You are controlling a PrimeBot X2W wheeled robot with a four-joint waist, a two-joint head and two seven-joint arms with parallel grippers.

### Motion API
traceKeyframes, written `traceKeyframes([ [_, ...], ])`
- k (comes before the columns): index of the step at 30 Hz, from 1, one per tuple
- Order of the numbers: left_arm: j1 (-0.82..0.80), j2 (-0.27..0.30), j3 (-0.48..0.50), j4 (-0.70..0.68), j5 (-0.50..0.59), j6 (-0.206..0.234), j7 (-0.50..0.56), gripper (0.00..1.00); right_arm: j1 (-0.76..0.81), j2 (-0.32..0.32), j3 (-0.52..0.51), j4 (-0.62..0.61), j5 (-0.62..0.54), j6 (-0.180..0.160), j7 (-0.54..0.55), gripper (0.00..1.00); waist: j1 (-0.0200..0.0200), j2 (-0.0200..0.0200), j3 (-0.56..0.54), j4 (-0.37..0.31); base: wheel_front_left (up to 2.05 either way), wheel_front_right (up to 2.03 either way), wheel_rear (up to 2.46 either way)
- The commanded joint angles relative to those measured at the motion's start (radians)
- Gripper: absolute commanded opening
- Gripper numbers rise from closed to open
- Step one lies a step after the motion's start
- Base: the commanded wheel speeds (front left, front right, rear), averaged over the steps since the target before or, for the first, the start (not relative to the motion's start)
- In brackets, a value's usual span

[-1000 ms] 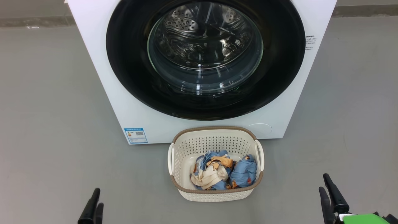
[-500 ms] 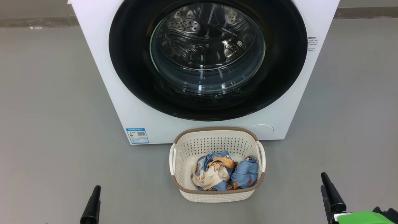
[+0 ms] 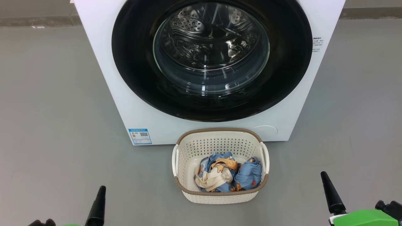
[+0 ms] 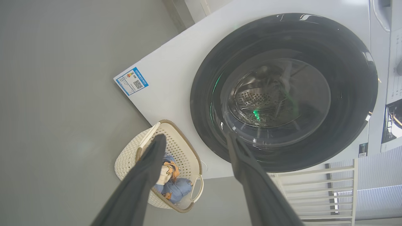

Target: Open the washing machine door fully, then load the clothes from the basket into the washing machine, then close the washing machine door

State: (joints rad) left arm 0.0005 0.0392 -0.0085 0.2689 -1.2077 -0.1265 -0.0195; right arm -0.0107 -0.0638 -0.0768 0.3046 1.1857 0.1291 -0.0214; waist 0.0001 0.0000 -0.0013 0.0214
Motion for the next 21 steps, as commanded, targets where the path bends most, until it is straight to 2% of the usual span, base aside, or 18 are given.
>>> traceKeyframes([
  [1,-0.022,0.02,0.011,-0.032,0.036,-0.002,-0.012,1.0,-0.024,-0.013,0.013,-0.032,-0.039,0.001,-0.014,1.0,-0.0001,0.0,0.001,0.0,0.0,0.0,0.0],
  [21,-0.019,0.03,-0.013,-0.05,0.288,-0.003,-0.068,1.0,-0.018,-0.019,0.034,-0.037,-0.321,0.001,-0.069,1.0,-0.0001,0.0,0.001,0.006,0.0,0.0,0.0],
])
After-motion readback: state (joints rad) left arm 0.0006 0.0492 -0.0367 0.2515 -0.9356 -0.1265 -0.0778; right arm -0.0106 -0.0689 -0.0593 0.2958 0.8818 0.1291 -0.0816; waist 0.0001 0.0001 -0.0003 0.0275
